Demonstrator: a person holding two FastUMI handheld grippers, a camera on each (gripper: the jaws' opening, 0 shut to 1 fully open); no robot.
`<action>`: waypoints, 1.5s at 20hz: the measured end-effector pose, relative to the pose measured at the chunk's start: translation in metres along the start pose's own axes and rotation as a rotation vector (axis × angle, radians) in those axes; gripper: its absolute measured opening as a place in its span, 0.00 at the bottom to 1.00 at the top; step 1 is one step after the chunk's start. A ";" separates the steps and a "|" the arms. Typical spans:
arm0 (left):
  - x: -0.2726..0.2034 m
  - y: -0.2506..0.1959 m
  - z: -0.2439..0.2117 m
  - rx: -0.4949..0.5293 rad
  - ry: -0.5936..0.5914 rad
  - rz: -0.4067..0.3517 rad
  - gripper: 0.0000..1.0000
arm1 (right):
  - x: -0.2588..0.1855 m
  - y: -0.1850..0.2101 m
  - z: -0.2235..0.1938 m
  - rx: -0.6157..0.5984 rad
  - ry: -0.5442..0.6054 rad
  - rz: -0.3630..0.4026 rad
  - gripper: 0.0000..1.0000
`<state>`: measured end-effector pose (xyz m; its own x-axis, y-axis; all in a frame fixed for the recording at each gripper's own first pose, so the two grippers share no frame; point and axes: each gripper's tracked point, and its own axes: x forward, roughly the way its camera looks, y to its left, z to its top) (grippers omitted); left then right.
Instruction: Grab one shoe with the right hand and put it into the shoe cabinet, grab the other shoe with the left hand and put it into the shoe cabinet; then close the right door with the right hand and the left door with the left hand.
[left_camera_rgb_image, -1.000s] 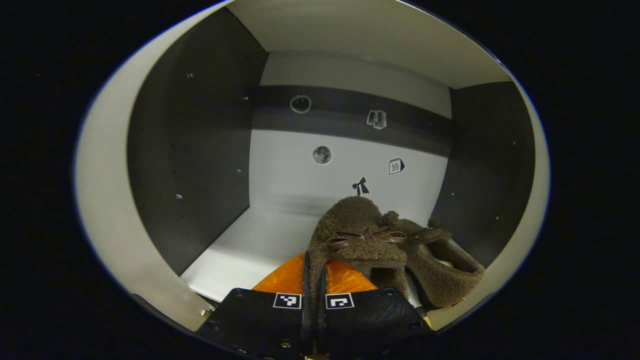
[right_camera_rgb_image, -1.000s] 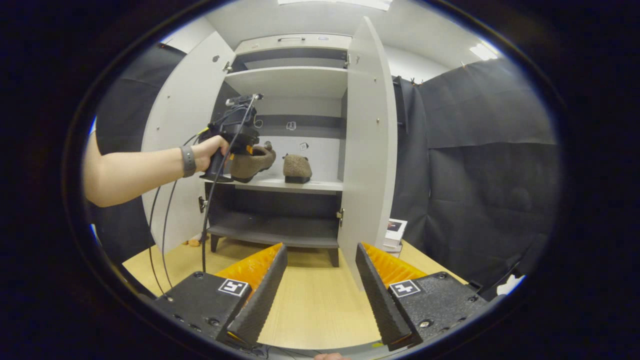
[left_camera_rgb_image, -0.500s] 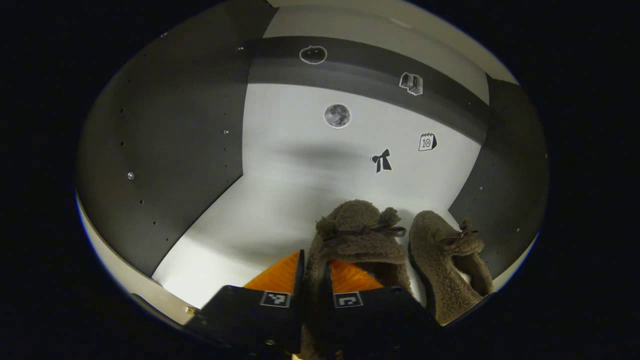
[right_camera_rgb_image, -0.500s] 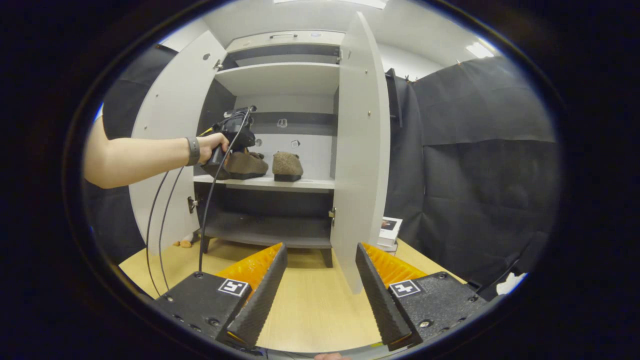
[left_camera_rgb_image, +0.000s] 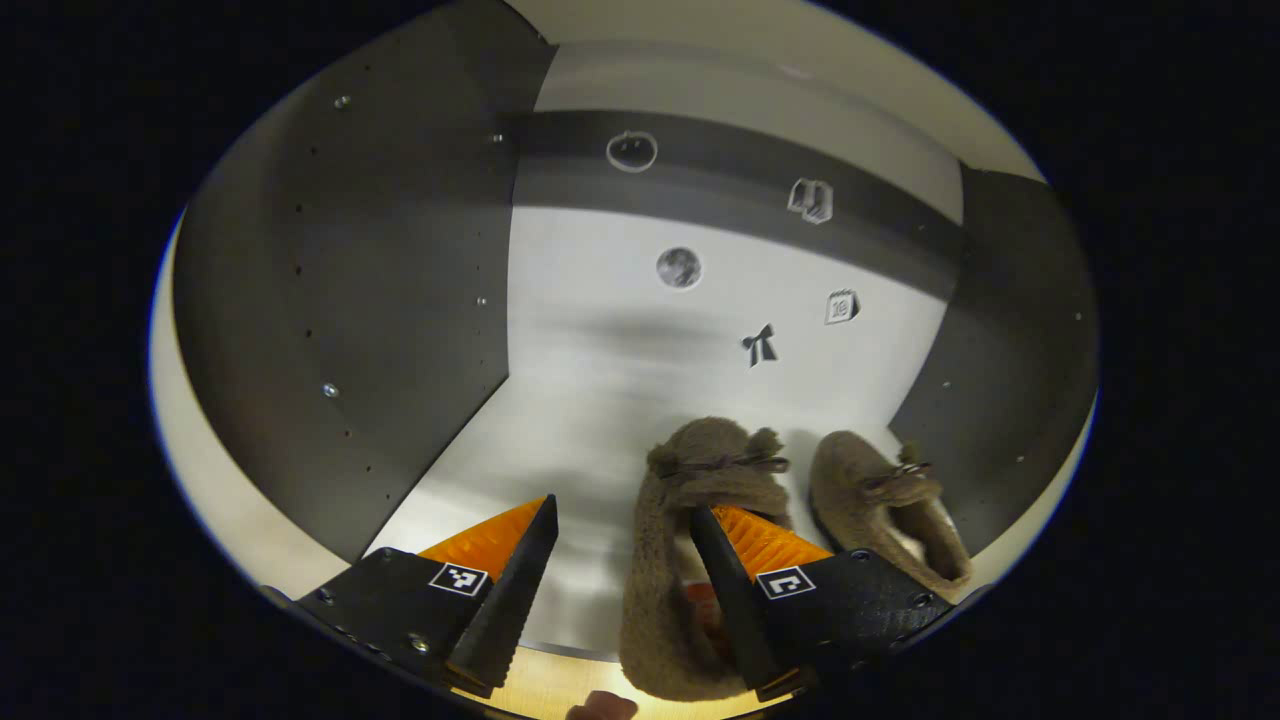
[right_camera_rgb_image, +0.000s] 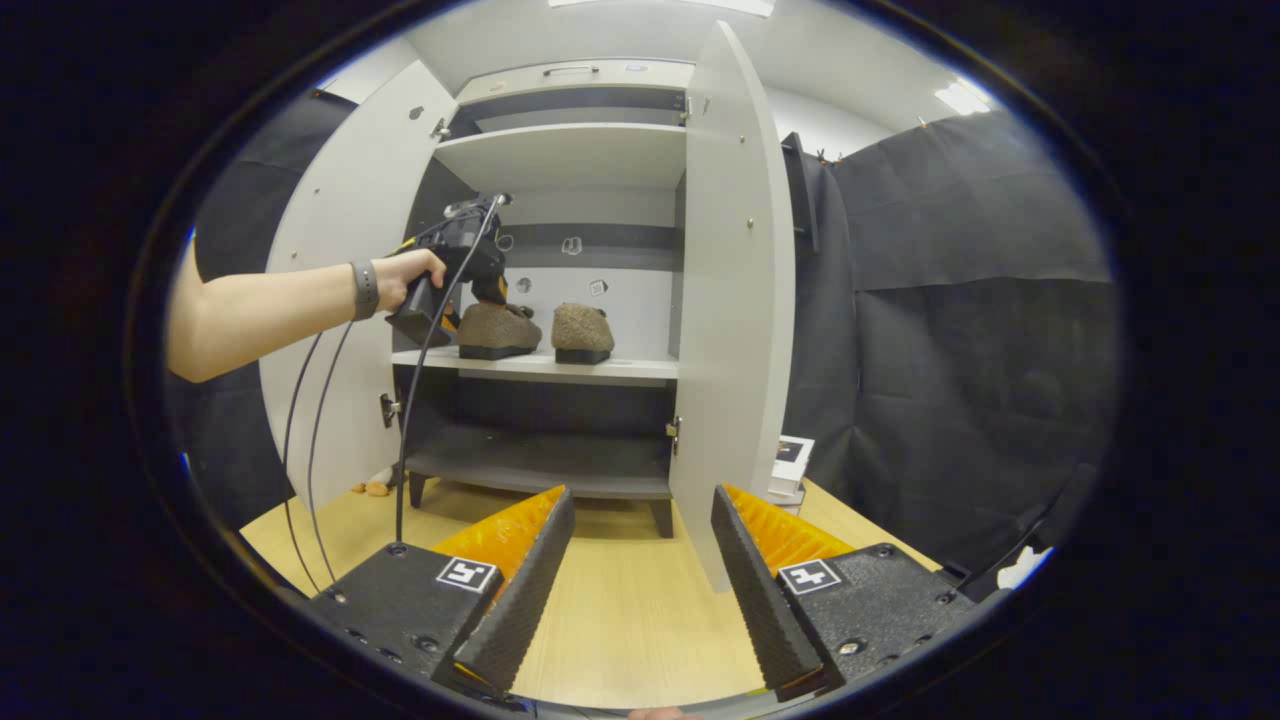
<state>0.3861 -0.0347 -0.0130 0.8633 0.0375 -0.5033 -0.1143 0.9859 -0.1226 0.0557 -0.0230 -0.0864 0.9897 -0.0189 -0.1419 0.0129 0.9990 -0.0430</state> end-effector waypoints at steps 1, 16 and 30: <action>-0.018 -0.004 0.011 0.005 -0.060 -0.027 0.82 | -0.001 0.001 0.001 0.002 -0.001 0.003 0.88; -0.270 0.004 -0.117 0.149 -0.441 -0.116 0.95 | -0.030 0.015 0.034 0.026 -0.086 0.072 0.93; -0.326 0.030 -0.209 0.085 -0.401 -0.051 0.95 | -0.061 -0.013 0.077 0.093 -0.163 0.070 0.95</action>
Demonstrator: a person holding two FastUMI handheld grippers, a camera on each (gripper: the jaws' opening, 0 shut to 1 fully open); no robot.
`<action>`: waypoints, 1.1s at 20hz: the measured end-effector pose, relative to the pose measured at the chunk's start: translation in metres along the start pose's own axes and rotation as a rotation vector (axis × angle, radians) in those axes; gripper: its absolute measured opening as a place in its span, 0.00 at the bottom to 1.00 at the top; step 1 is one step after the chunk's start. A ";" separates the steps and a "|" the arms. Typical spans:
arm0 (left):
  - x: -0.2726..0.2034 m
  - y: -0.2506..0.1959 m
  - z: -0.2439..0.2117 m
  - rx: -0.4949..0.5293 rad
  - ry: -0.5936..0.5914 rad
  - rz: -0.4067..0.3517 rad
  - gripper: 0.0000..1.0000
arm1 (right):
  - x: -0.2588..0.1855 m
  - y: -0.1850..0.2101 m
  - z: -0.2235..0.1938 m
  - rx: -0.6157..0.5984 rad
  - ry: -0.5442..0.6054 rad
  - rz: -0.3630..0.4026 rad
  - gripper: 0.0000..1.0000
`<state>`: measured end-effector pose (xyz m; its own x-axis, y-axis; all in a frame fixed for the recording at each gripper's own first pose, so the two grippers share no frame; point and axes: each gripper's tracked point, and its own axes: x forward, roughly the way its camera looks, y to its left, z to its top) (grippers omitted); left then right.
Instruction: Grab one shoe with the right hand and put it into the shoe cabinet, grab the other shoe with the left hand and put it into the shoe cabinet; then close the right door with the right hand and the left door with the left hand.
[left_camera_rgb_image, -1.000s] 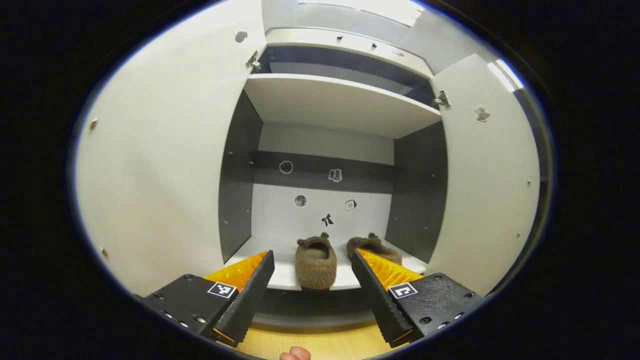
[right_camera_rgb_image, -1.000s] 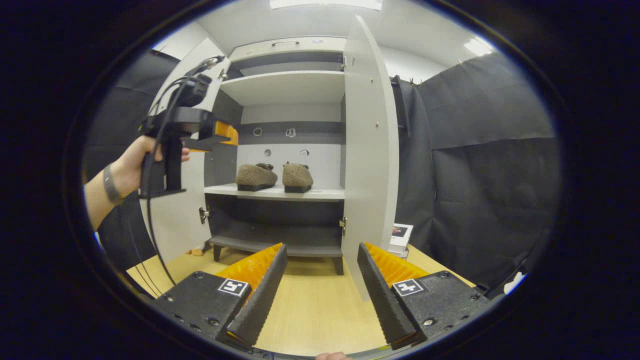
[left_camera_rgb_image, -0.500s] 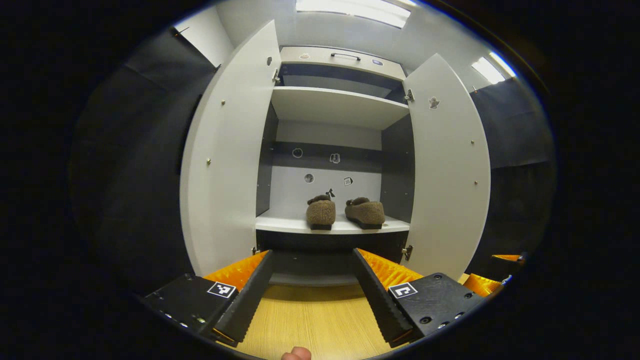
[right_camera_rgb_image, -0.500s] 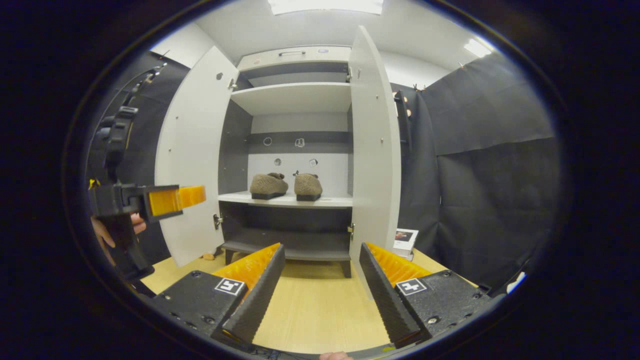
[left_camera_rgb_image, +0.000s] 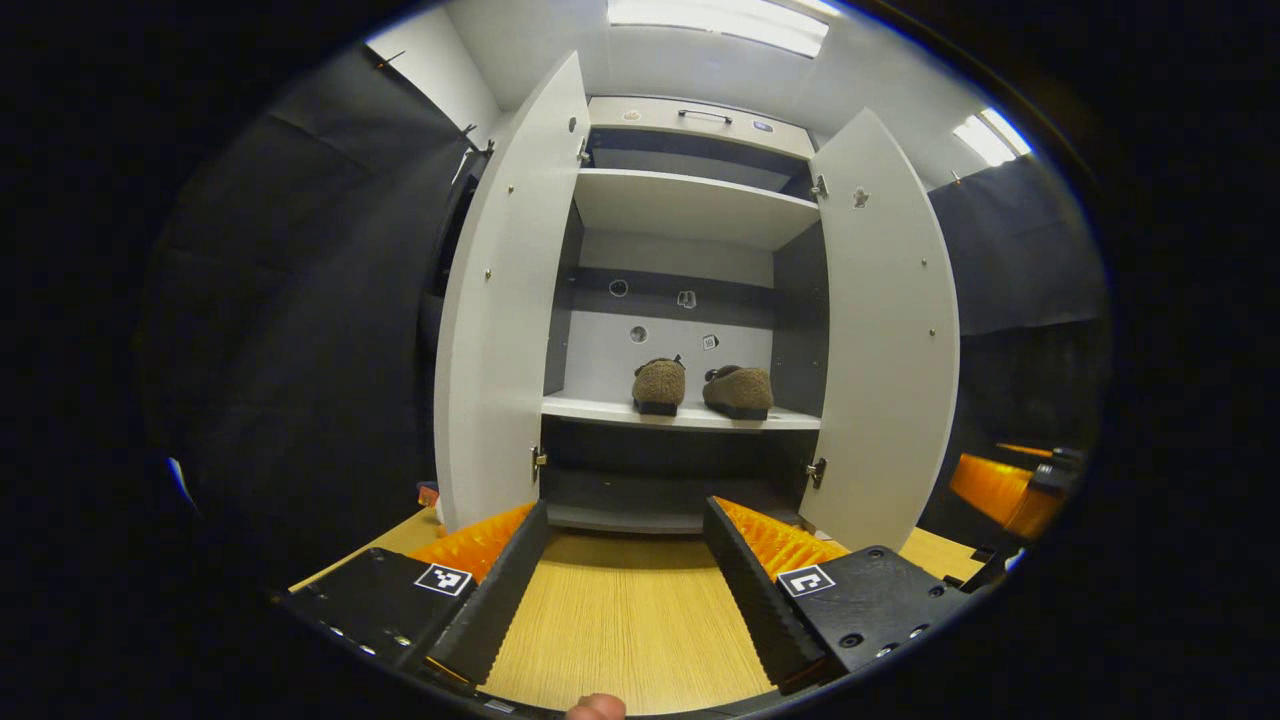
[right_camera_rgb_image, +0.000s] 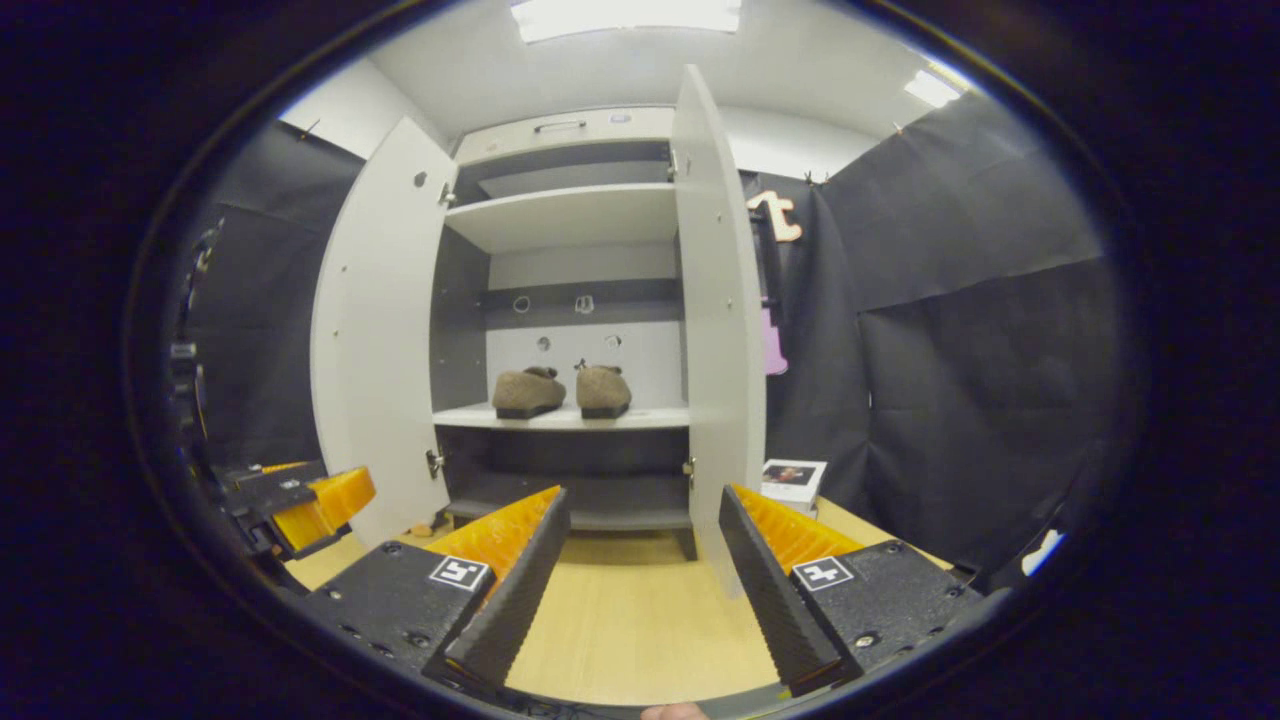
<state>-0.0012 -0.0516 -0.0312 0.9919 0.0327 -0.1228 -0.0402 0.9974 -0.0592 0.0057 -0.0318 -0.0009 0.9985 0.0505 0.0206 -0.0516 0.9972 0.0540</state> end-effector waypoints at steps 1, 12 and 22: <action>-0.001 0.000 0.001 0.000 -0.001 0.002 0.95 | 0.002 -0.012 0.016 0.003 -0.016 -0.010 0.95; -0.008 -0.008 0.005 0.025 -0.011 -0.023 0.95 | 0.055 -0.145 0.159 -0.063 -0.146 -0.175 0.98; -0.004 -0.010 0.001 0.022 0.005 -0.033 0.95 | 0.155 -0.175 0.184 -0.087 -0.088 -0.159 0.98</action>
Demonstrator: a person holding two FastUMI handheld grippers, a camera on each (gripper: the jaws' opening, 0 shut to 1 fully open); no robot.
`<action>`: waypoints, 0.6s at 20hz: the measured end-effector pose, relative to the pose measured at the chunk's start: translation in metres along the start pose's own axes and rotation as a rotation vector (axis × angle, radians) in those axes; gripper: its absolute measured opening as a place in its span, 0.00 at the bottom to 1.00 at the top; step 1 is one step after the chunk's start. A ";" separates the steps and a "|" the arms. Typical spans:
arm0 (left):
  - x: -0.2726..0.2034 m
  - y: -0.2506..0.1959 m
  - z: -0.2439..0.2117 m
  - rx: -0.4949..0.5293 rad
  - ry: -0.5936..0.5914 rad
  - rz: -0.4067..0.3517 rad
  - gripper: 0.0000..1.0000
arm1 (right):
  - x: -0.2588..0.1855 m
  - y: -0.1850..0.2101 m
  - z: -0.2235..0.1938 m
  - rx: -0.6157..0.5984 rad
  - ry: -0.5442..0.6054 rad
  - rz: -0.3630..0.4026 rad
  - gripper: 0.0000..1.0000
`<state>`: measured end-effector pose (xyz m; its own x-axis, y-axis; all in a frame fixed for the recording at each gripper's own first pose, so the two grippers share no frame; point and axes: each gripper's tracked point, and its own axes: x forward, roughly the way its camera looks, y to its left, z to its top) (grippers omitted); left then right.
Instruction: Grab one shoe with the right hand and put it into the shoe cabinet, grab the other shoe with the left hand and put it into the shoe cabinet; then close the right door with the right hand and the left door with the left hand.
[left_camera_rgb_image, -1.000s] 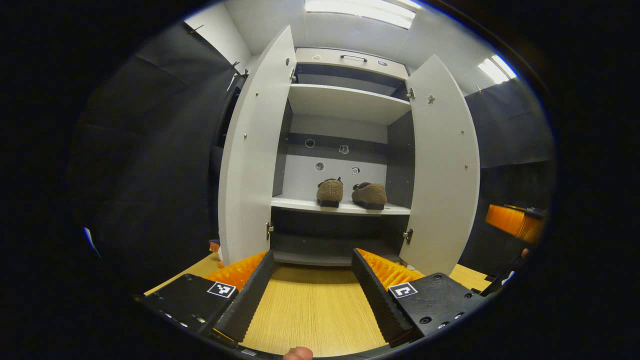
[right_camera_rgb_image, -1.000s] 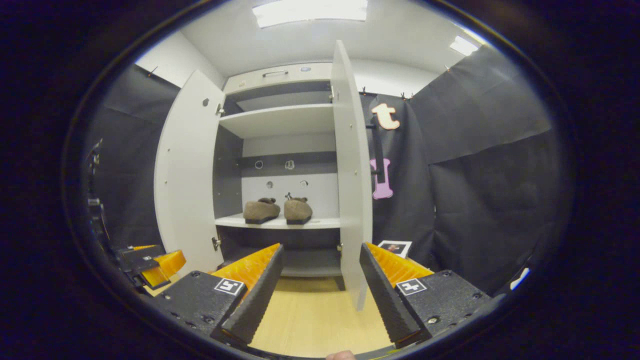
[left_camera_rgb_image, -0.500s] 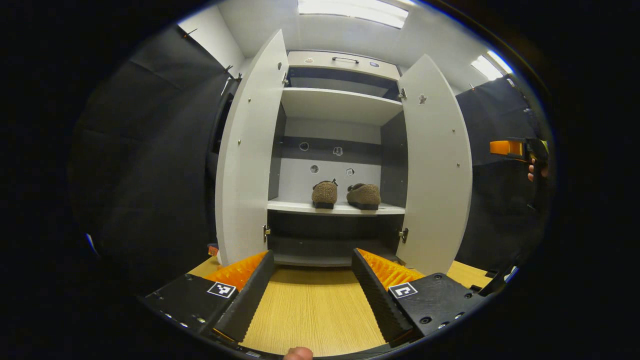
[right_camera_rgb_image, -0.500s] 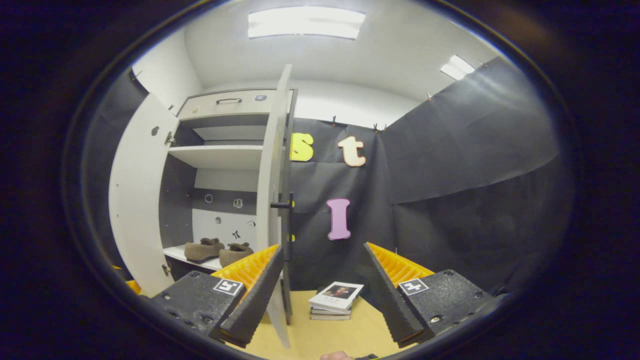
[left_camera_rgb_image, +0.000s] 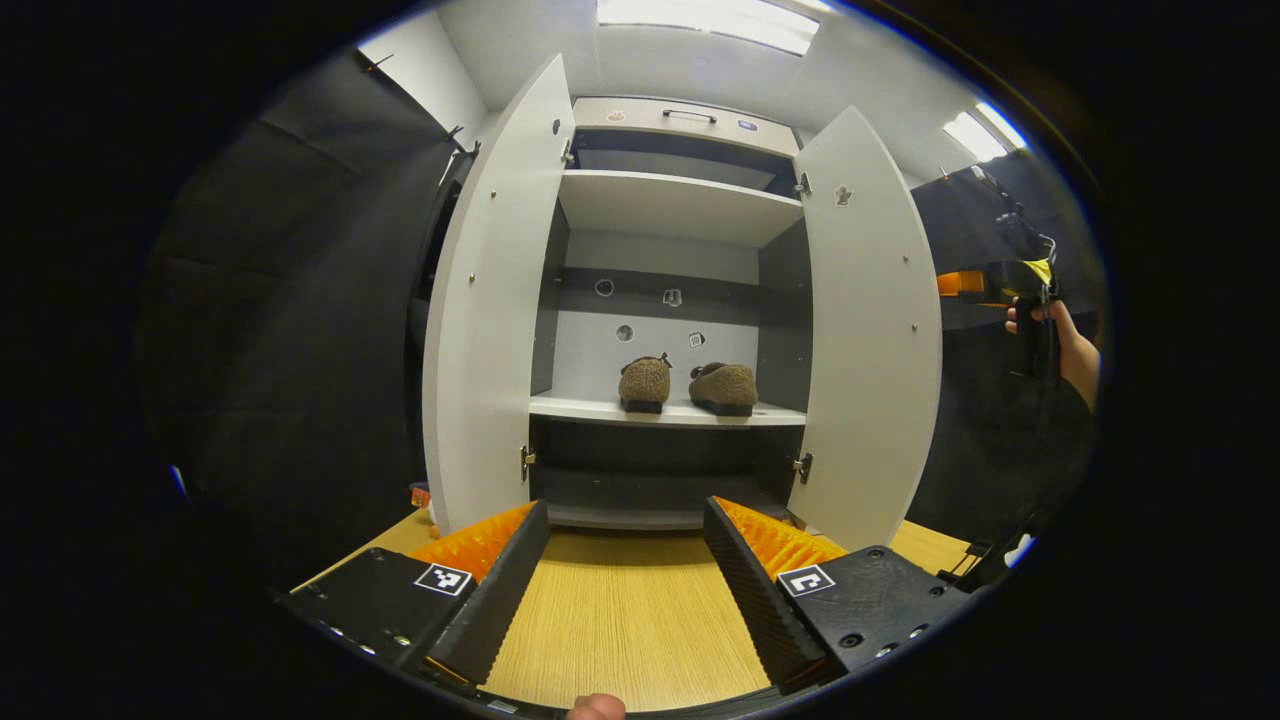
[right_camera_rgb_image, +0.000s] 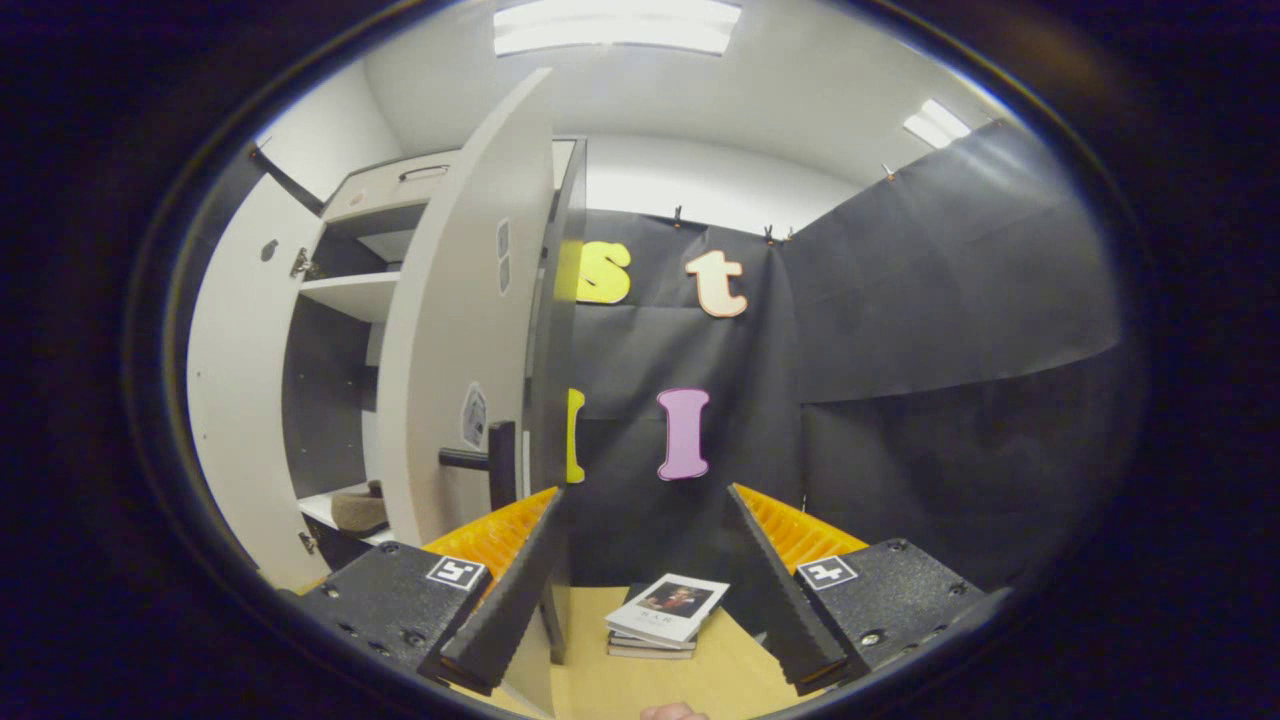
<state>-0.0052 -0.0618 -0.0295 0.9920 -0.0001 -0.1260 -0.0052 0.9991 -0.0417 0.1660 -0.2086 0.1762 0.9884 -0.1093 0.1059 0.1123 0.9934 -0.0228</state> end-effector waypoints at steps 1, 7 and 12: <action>0.001 -0.001 -0.001 -0.005 0.004 -0.001 0.95 | 0.006 -0.002 -0.001 -0.006 0.002 -0.015 0.98; 0.003 -0.011 -0.003 -0.015 0.007 -0.025 0.95 | 0.003 0.014 0.000 0.015 -0.007 0.021 0.94; 0.004 -0.007 -0.006 -0.019 0.016 -0.023 0.95 | -0.005 0.052 -0.002 0.069 -0.009 0.093 0.94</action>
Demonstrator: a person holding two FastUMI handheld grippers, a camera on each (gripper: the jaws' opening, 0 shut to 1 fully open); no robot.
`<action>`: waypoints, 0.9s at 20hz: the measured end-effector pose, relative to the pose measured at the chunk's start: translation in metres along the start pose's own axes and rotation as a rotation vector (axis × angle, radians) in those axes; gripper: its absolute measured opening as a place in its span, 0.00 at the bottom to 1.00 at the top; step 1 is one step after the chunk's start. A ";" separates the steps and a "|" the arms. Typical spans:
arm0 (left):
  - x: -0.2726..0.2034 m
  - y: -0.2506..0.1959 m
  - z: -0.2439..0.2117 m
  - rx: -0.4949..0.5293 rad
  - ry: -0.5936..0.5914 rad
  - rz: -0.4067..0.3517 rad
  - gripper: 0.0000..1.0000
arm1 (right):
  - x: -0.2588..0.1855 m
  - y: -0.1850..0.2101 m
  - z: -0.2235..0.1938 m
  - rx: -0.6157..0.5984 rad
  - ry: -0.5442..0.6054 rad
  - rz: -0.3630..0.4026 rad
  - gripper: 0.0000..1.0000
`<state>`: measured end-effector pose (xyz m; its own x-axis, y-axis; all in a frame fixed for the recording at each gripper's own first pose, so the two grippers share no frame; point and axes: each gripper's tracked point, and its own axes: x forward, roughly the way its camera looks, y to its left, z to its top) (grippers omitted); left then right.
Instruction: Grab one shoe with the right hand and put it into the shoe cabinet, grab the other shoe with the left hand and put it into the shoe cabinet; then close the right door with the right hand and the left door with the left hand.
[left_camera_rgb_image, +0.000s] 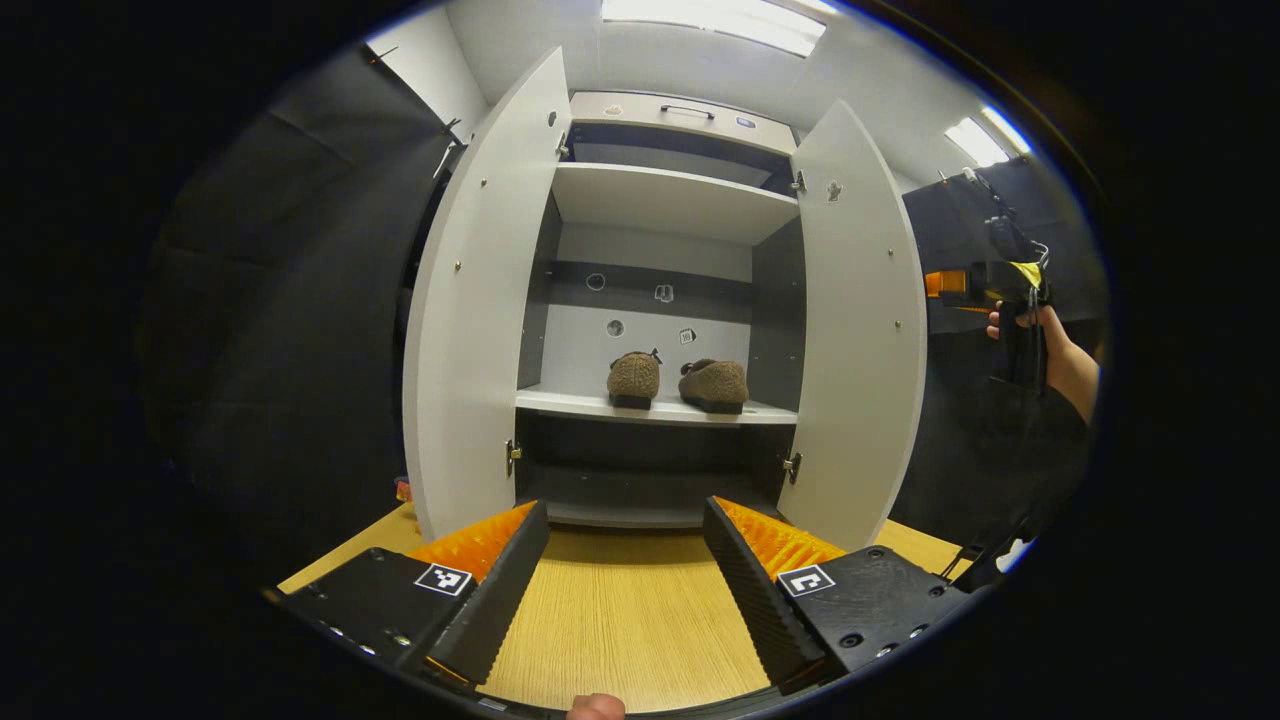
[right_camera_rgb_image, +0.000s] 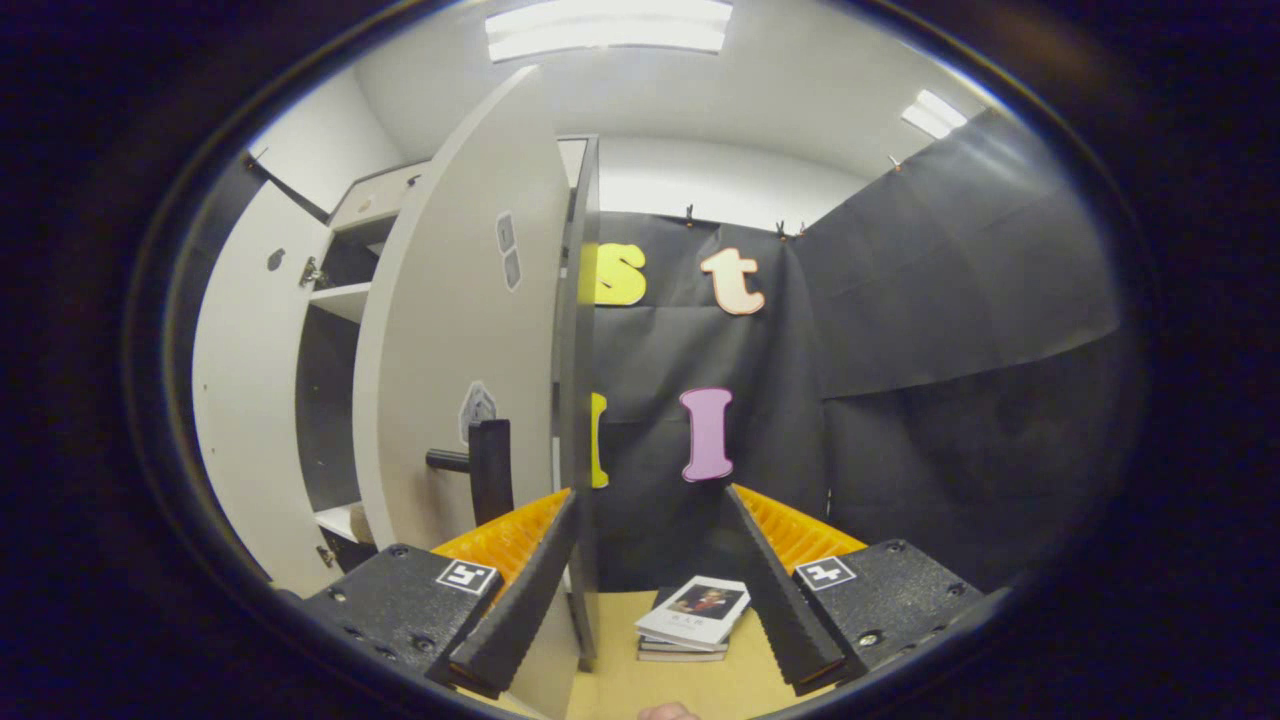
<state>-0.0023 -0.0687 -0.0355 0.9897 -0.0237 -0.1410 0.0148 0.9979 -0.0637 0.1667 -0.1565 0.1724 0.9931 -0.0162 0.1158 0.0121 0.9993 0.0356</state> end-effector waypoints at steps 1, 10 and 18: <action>-0.001 0.002 -0.001 -0.001 0.003 0.003 0.95 | 0.000 0.012 -0.001 0.002 -0.002 0.022 0.93; -0.007 0.030 0.007 0.012 -0.018 0.060 0.95 | 0.025 0.112 -0.009 -0.007 -0.002 0.181 0.94; -0.010 0.046 0.010 0.010 -0.027 0.095 0.95 | 0.057 0.167 -0.019 -0.049 -0.011 0.207 0.94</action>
<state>-0.0100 -0.0217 -0.0270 0.9903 0.0723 -0.1188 -0.0777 0.9961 -0.0411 0.2276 0.0103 0.1661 0.9736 0.1899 0.1269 -0.1865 0.9817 -0.0381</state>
